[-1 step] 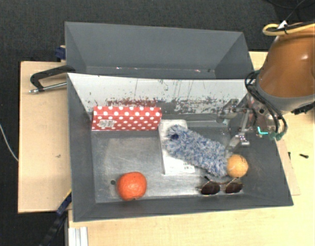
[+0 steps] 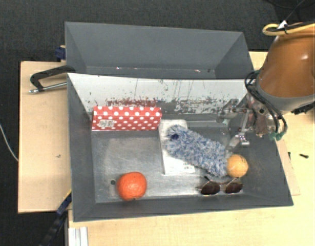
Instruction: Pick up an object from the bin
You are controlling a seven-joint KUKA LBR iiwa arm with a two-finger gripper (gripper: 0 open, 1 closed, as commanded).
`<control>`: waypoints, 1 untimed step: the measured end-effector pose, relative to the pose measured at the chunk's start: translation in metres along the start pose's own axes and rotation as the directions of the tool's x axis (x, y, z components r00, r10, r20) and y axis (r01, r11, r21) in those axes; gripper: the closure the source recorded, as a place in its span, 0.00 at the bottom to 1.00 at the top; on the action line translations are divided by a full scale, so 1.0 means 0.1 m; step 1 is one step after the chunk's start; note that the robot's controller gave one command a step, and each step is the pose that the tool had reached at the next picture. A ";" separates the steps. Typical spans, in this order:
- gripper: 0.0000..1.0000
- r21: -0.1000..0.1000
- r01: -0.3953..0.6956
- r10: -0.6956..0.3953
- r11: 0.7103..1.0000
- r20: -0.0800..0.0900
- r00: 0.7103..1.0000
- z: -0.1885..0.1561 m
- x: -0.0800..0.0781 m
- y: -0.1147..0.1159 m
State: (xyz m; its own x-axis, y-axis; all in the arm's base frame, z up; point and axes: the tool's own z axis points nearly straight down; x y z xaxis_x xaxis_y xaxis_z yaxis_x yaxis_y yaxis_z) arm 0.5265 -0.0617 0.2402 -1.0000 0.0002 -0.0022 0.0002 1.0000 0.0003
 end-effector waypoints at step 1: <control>0.00 -0.001 -0.089 0.089 0.996 0.003 0.996 0.42 -0.09 0.05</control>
Offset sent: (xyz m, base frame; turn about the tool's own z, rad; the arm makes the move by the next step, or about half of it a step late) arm 0.0447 0.0206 -0.0802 0.1533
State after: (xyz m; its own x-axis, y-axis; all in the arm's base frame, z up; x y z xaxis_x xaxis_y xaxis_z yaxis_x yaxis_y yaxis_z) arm 0.5358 -0.0563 0.1983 -0.9960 0.0889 -0.0055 0.0889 0.9960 0.0012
